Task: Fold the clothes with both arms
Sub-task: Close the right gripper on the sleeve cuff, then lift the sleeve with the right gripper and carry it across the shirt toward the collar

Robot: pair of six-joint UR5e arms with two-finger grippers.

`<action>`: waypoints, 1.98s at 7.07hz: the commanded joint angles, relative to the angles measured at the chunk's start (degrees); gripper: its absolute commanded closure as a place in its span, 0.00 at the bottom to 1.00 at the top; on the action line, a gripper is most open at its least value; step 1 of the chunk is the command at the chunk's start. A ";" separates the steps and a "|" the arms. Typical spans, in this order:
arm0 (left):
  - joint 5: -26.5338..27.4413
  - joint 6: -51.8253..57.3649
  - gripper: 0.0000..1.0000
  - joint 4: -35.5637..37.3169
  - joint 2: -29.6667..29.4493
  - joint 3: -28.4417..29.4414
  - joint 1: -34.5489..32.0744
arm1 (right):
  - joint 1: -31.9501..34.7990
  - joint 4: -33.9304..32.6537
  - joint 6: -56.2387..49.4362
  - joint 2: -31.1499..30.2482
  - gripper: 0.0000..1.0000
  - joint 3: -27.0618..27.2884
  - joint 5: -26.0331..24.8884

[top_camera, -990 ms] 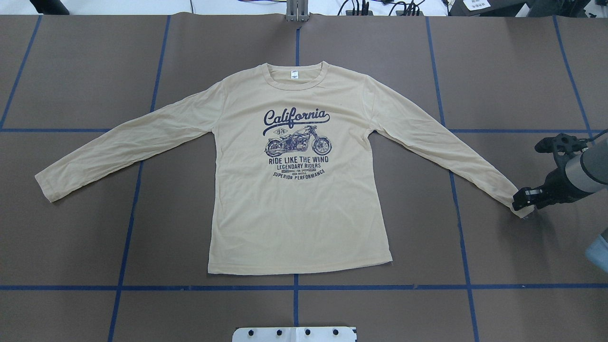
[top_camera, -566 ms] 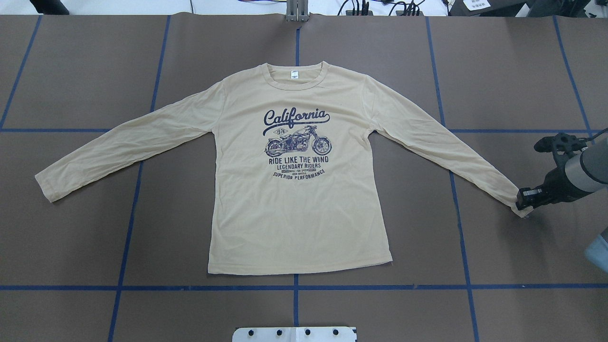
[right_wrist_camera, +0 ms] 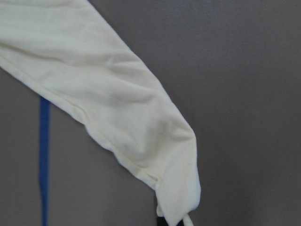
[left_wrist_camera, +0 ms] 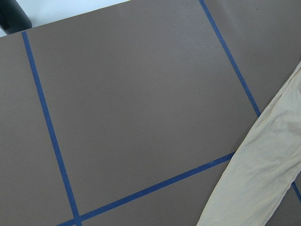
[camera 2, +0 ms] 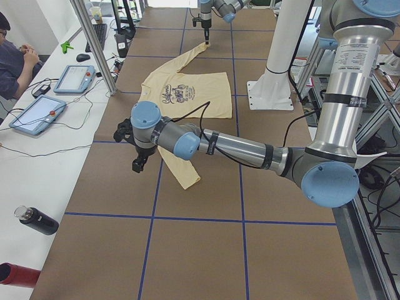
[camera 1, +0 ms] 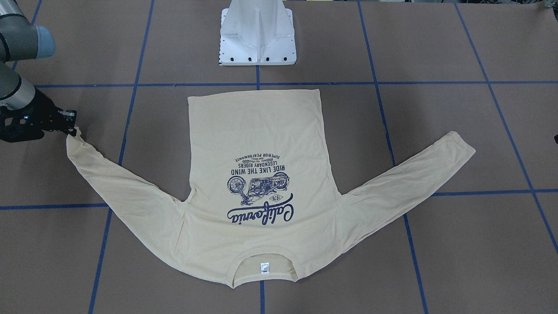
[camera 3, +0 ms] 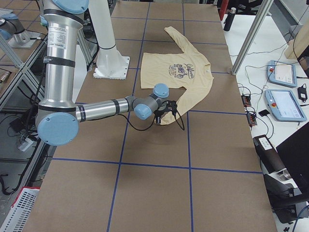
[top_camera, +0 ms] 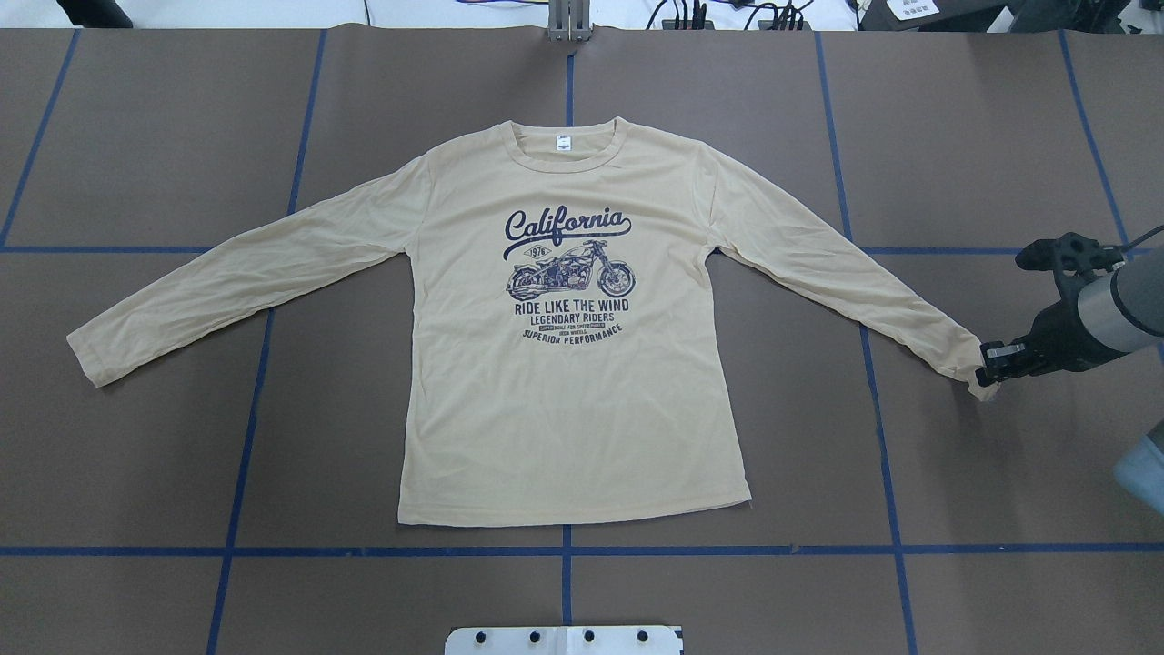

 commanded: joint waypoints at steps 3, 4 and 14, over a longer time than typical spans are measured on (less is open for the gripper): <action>0.06 0.09 0.01 0.00 0.09 0.79 0.00 | 12.45 0.18 3.63 10.32 1.00 3.58 14.18; 0.06 0.09 0.01 0.00 0.17 0.79 -0.08 | 12.64 0.18 10.62 16.01 1.00 3.40 14.28; 0.06 0.18 0.02 -6.59 -1.58 11.59 -0.26 | -3.68 -1.67 21.59 57.36 1.00 -17.41 -7.92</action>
